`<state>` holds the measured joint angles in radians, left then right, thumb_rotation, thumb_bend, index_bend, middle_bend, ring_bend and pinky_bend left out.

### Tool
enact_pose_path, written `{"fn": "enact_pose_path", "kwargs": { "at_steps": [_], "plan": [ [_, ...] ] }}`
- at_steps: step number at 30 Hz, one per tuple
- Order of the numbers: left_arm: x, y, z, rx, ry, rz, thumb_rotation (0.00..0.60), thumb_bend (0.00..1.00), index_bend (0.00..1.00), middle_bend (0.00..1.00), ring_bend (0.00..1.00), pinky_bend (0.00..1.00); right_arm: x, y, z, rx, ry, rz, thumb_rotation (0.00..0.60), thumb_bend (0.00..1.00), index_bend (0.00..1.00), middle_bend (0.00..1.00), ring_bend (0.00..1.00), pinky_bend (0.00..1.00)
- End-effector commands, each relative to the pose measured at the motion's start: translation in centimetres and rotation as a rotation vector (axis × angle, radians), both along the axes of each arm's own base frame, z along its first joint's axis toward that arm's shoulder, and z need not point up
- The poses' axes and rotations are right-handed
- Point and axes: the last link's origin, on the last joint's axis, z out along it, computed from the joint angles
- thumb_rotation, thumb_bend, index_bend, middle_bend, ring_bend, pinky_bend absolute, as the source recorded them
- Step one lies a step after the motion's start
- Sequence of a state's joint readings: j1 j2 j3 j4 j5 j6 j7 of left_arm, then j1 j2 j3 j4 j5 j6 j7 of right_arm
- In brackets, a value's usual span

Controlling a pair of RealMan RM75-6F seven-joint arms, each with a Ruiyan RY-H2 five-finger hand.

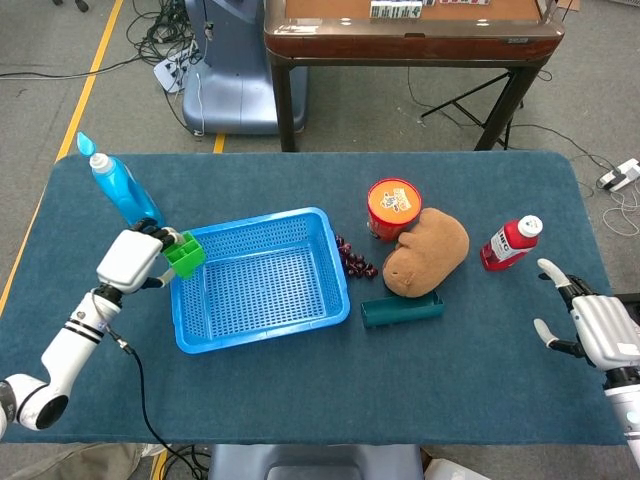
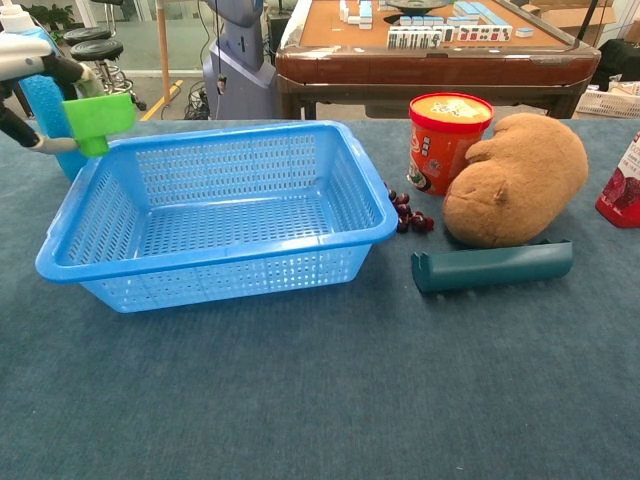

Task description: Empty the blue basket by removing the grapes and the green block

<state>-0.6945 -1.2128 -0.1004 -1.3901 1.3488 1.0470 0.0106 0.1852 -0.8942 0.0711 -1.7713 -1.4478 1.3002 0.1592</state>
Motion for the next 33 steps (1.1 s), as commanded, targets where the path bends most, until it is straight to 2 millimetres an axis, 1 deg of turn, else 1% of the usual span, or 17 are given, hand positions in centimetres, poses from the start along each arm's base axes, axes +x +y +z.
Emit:
{"fn": "enact_pose_path", "kwargs": {
  "at_steps": [1, 7, 10, 15, 19, 23, 25, 29, 33],
  "plan": [
    [-1.8, -0.3, 1.0, 0.023, 0.011, 0.054, 0.6, 0.46, 0.53, 0.45, 0.35, 0.18, 0.0, 0.0, 0.0, 0.0, -0.001, 0.002, 0.6, 0.32, 0.08, 0.23, 0.21, 0.47],
    [-4.8, 0.6, 2.1, 0.034, 0.054, 0.188, 0.6, 0.46, 0.5, 0.44, 0.34, 0.18, 0.0, 0.0, 0.0, 0.004, -0.003, 0.005, 0.6, 0.32, 0.08, 0.23, 0.21, 0.47],
    [-5.9, 1.1, 2.2, 0.024, 0.079, 0.246, 0.6, 0.46, 0.48, 0.44, 0.34, 0.18, 0.0, 0.1, 0.1, 0.001, -0.004, 0.005, 0.6, 0.32, 0.08, 0.23, 0.21, 0.47],
    [-7.0, 2.0, 2.3, 0.026, 0.096, 0.316, 0.6, 0.46, 0.44, 0.44, 0.34, 0.18, -0.1, 0.3, 0.2, -0.002, -0.006, 0.002, 0.6, 0.32, 0.08, 0.23, 0.21, 0.47],
    [-7.9, 2.4, 2.0, -0.003, 0.115, 0.375, 0.6, 0.46, 0.4, 0.39, 0.32, 0.18, -0.2, 0.5, 0.3, -0.007, -0.005, 0.001, 0.6, 0.32, 0.08, 0.23, 0.21, 0.47],
    [-7.7, 2.3, 1.7, -0.029, 0.107, 0.395, 0.6, 0.46, 0.34, 0.33, 0.27, 0.18, -0.2, 0.5, 0.4, -0.01, -0.004, -0.003, 0.6, 0.32, 0.08, 0.23, 0.21, 0.47],
    [-7.4, 2.3, 1.8, -0.029, 0.093, 0.394, 0.6, 0.46, 0.3, 0.28, 0.24, 0.18, -0.2, 0.6, 0.5, -0.01, -0.002, -0.003, 0.6, 0.32, 0.08, 0.23, 0.21, 0.47],
    [-6.8, 2.1, 2.2, -0.015, 0.074, 0.38, 0.6, 0.42, 0.2, 0.23, 0.19, 0.18, -0.1, 0.6, 0.6, -0.016, -0.003, -0.003, 0.6, 0.32, 0.08, 0.23, 0.21, 0.47],
    [-6.4, 1.3, 2.7, -0.016, 0.047, 0.384, 0.6, 0.38, 0.1, 0.15, 0.14, 0.18, -0.3, 0.6, 0.7, -0.021, -0.004, -0.008, 0.6, 0.32, 0.08, 0.23, 0.21, 0.47]
  ]
}}
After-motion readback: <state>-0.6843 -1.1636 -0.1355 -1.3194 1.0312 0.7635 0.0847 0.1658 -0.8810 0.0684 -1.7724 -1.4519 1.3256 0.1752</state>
